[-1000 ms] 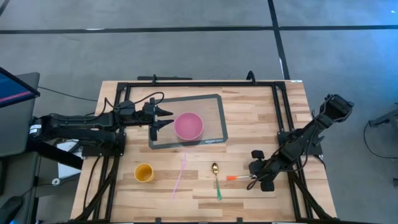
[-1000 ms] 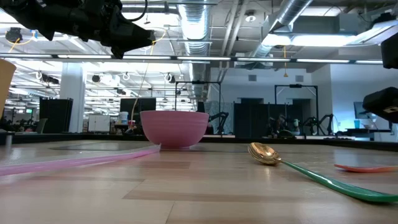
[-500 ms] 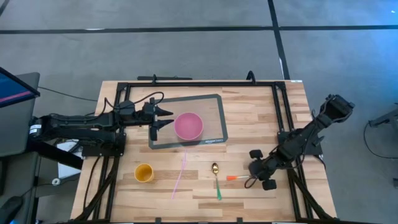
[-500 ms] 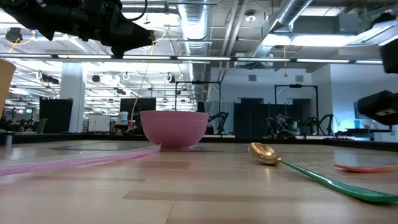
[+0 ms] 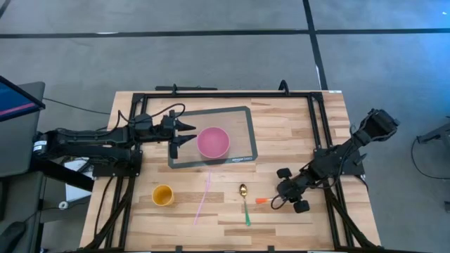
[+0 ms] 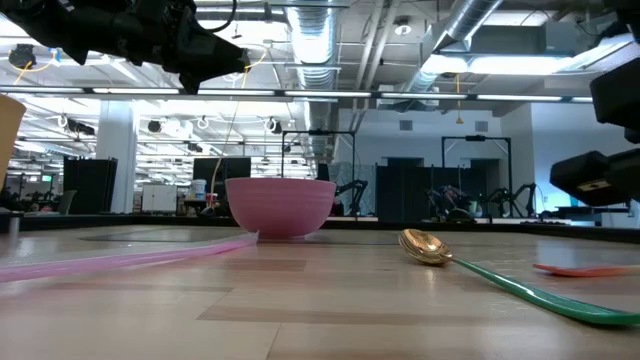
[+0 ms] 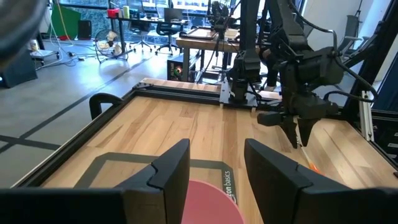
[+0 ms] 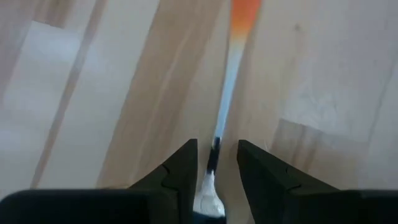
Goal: Pick & Place Utensil
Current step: Put the orange fork into the pink bowl on the transparent mat
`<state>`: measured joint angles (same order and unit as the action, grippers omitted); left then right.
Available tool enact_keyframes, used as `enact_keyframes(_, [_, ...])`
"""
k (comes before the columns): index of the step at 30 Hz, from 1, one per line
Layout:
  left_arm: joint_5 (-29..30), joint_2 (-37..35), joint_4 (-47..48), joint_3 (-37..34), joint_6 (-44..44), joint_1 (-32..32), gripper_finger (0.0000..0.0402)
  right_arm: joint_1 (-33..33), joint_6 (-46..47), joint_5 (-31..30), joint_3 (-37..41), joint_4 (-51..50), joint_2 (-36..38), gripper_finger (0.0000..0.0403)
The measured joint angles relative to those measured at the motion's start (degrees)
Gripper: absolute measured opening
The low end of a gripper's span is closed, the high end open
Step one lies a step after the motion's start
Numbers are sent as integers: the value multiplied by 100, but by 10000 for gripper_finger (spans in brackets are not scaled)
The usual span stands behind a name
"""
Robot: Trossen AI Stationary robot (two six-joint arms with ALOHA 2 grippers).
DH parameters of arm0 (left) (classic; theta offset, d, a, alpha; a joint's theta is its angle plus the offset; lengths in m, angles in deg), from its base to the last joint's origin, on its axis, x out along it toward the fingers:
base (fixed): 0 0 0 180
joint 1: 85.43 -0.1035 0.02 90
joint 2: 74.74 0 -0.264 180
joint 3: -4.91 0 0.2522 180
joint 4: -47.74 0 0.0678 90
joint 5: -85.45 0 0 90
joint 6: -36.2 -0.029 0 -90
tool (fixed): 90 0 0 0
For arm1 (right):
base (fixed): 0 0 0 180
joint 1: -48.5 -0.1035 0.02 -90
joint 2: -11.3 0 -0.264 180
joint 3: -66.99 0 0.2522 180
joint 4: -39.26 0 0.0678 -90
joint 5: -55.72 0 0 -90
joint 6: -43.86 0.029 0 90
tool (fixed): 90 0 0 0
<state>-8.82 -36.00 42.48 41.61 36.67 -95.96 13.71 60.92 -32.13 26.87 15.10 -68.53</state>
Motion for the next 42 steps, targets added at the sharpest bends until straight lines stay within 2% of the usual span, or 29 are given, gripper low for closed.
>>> enact_keyframes(4, [0, 0, -36, 0, 0, -1, 154, -2, -399, -21, -285, -27, -525, 111])
enact_keyframes(8, [0, 8, -65, 0, 0, -2, 154, 45, -559, -198, -479, -165, -547, 101])
enact_keyframes(11, [0, 11, -59, 0, -7, -2, 154, 70, -779, -221, -577, -227, -475, 75])
enact_keyframes(15, [0, 11, -58, 0, -11, 1, 154, 72, -847, -346, -615, -295, -576, 21])
enact_keyframes(17, [0, 11, -57, 0, -13, -2, 154, 70, -863, -367, -628, -370, -635, 9])
enact_keyframes(23, [0, 11, -45, 0, -15, -1, 154, 79, -835, -407, -742, -358, -607, 20])
enact_keyframes(27, [-1, 11, -34, 0, -15, 1, 154, 162, -502, -742, -1049, -234, -540, 5])
enact_keyframes(30, [0, 11, -33, 0, -15, -2, 154, 269, -231, -910, -1258, -157, -546, 11])
enact_keyframes(42, [-2, 11, -34, -13, -4, 0, 154, 869, -247, -849, -1553, 569, -534, 9])
